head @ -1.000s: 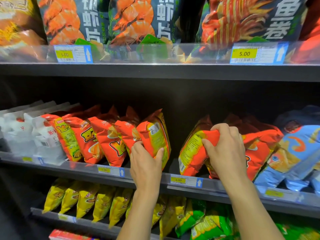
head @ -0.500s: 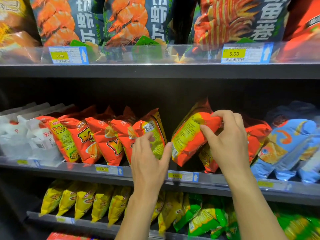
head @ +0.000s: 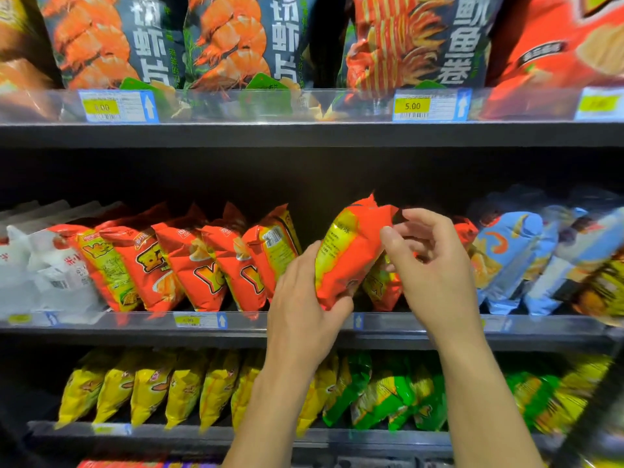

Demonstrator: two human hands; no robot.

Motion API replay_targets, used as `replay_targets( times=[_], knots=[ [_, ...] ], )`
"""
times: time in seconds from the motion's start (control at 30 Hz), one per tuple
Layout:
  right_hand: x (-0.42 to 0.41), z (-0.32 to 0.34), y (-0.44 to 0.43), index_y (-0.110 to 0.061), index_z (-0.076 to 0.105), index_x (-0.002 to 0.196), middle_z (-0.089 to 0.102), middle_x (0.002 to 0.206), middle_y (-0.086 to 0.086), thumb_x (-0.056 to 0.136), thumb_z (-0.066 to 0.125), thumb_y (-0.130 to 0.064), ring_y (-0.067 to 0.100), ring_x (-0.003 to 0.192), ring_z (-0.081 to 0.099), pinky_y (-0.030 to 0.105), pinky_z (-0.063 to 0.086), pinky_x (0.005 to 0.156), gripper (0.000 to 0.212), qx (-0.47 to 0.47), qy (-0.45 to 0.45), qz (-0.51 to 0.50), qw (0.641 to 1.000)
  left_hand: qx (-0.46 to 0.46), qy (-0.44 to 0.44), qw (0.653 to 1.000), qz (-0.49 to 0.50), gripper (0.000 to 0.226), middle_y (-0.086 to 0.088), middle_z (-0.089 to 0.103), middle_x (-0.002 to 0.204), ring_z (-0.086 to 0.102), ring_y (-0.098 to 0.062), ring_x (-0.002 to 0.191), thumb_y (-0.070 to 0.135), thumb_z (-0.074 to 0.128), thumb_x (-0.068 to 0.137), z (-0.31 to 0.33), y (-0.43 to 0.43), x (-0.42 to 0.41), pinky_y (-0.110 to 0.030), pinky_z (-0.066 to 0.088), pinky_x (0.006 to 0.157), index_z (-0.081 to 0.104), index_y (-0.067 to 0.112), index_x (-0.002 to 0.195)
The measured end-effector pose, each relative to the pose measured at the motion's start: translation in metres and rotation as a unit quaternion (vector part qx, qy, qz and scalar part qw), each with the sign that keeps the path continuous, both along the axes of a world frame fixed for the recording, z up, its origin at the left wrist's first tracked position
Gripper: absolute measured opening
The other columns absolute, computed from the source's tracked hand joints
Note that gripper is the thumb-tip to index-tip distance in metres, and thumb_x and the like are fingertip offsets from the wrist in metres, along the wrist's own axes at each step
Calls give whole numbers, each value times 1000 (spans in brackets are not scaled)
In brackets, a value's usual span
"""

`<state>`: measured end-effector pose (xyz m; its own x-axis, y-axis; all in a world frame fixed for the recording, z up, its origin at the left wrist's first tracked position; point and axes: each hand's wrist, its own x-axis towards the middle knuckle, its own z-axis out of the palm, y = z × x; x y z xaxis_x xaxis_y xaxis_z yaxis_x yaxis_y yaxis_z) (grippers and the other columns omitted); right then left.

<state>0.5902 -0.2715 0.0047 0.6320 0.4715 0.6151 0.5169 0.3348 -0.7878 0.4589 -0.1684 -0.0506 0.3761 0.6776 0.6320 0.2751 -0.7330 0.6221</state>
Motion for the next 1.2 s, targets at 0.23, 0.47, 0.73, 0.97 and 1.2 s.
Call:
replay_targets(
  times=[0.23, 0.47, 0.73, 0.97, 1.2],
  knots=[
    [-12, -41, -19, -31, 58, 137, 67, 137, -5, 78, 68, -74, 5, 121, 65, 39, 54, 106, 74, -93, 165, 101, 977, -343, -156, 901, -215, 34, 9, 80, 108, 77, -13, 102, 19, 80, 91, 7, -34, -29, -46, 61, 95, 67, 31, 120],
    [-47, -67, -52, -28, 61, 140, 77, 126, 2, 87, 59, -60, 24, 116, 73, 51, 56, 103, 62, -96, 274, 195, 937, -441, -120, 825, -332, 54, -5, 80, 117, 77, -28, 107, 25, 86, 79, -12, -51, -48, -44, 64, 86, 66, 27, 130],
    [-63, -90, -77, -16, 72, 128, 78, 119, 13, 83, 63, -56, 28, 106, 77, 46, 60, 92, 61, -22, 440, 141, 887, -491, -149, 793, -329, 81, 2, 78, 121, 74, -11, 103, 76, 65, 73, -18, -64, -57, -44, 52, 96, 65, 22, 133],
    [-48, -110, -83, -18, 74, 127, 76, 125, 13, 99, 51, -57, 25, 104, 77, 42, 61, 86, 53, 9, 506, 174, 845, -538, -206, 763, -293, 87, -6, 74, 131, 74, -24, 117, 72, 49, 80, -5, -69, -62, -46, 57, 96, 52, 18, 148],
    [-31, -102, -93, -19, 72, 126, 80, 112, 10, 98, 61, -50, 27, 101, 79, 50, 60, 95, 44, -74, 386, 114, 912, -475, -75, 824, -299, 44, 16, 81, 97, 77, 1, 90, 64, 48, 98, -3, -91, -30, -31, 58, 79, 67, 33, 122]
  ],
)
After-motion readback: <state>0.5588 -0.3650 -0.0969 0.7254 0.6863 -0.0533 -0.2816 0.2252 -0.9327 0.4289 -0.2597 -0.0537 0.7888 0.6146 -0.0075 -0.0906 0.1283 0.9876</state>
